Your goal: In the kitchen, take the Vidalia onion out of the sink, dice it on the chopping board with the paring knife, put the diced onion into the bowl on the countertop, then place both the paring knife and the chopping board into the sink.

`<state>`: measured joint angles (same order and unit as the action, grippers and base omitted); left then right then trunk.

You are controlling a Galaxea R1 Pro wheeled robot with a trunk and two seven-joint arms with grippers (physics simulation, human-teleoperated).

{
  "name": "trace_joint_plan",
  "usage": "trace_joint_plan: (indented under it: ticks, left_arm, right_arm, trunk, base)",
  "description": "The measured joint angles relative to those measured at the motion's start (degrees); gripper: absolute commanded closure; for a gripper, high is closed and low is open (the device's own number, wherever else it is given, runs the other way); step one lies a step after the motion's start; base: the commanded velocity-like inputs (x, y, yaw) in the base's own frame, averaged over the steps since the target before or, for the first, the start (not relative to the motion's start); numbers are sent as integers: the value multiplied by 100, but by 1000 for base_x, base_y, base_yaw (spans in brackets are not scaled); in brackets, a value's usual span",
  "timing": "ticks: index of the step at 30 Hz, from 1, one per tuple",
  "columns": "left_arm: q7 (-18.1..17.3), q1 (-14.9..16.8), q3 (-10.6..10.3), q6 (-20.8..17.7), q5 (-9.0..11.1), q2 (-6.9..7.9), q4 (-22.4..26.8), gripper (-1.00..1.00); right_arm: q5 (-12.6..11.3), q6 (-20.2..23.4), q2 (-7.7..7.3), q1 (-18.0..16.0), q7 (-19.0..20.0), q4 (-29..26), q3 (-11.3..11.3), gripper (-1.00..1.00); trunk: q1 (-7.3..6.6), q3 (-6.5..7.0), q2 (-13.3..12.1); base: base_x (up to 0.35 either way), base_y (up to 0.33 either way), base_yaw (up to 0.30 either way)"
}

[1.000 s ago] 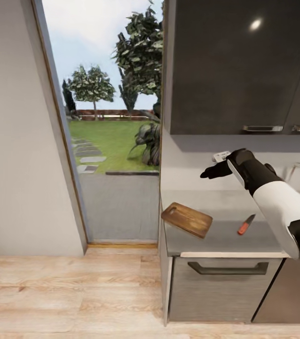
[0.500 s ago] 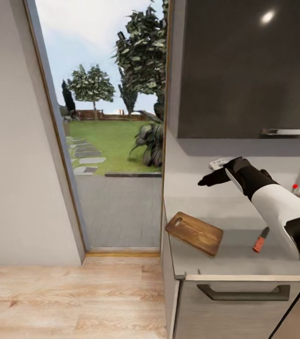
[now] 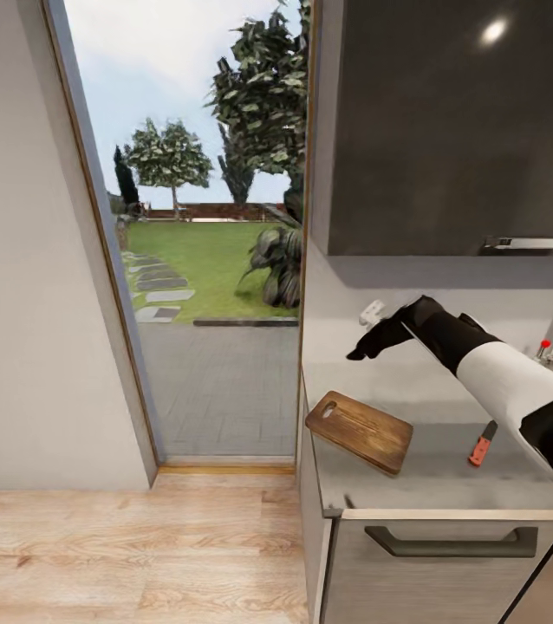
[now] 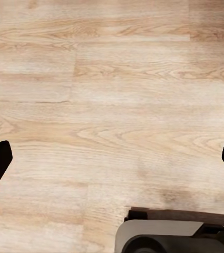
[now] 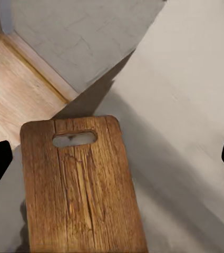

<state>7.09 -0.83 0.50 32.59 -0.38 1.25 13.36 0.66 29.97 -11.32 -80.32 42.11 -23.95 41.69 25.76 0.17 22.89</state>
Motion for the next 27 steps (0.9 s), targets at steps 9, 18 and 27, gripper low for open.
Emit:
trace_joint_plan:
  ticks: [9, 18, 27]
  left_arm:
    - [0, 0, 0, 2, 0, 16, 8, -100]
    - [0, 0, 0, -4, -6, 10, 0, -100]
    - [-1, 0, 0, -5, -8, 9, 3, -100]
  right_arm:
    - [1279, -601, 48, 0, 1251, -384, 87, -100]
    - [1690, -927, 82, -1, 1536, -392, 95, -100]
    - [1692, -967, 70, -1, 1539, -352, 97, -100]
  trunk:
    - [0, 0, 0]
    - [0, 0, 0]
    - [-2, 0, 1]
  base:
    - [0, 0, 0]
    - [7, 0, 0]
    - [138, -36, 0]
